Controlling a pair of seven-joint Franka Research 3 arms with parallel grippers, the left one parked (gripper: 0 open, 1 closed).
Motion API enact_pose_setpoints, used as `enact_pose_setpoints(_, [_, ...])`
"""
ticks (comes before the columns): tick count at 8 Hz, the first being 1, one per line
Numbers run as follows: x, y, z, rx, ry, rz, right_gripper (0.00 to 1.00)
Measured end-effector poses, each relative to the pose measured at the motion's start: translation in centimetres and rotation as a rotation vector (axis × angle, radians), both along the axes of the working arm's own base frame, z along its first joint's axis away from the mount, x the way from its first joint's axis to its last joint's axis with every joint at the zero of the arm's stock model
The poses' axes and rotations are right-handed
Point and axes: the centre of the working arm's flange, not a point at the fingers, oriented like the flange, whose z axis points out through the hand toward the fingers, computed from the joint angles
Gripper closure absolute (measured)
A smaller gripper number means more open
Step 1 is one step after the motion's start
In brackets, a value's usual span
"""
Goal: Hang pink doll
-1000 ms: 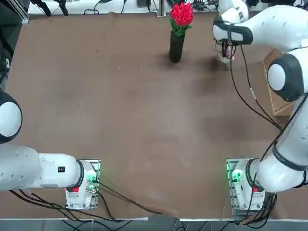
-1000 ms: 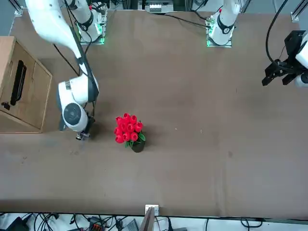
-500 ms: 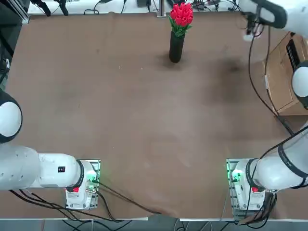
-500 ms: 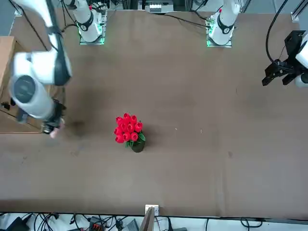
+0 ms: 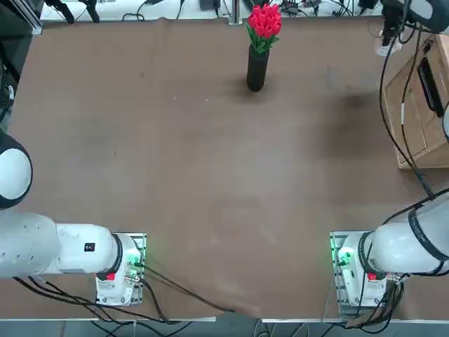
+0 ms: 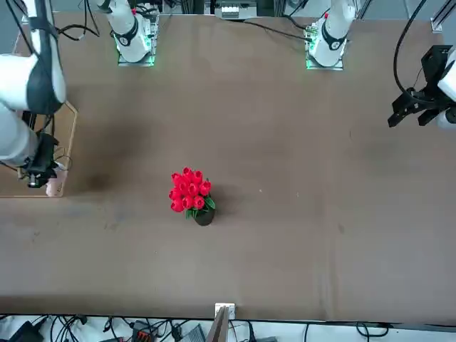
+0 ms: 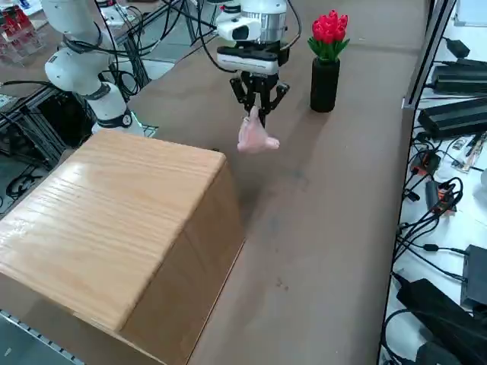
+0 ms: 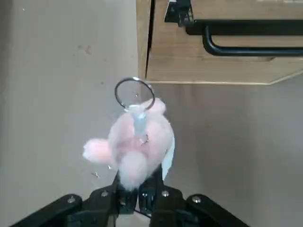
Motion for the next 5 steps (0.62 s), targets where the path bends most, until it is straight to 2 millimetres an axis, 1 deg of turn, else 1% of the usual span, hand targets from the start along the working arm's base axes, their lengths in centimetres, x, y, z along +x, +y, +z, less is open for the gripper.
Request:
enact_pose_setpoints(3, [-0.6,-3.6,-1.4,0.010,0.014,-0.018,0.94])
enact_pose_setpoints(4, [-0.8,-4.4,-1.5,0.011,0.016,-0.021,0.94])
enact_pose_setpoints(5, [-0.9,-4.9,-1.5,0.012,0.018,-0.027,0.94])
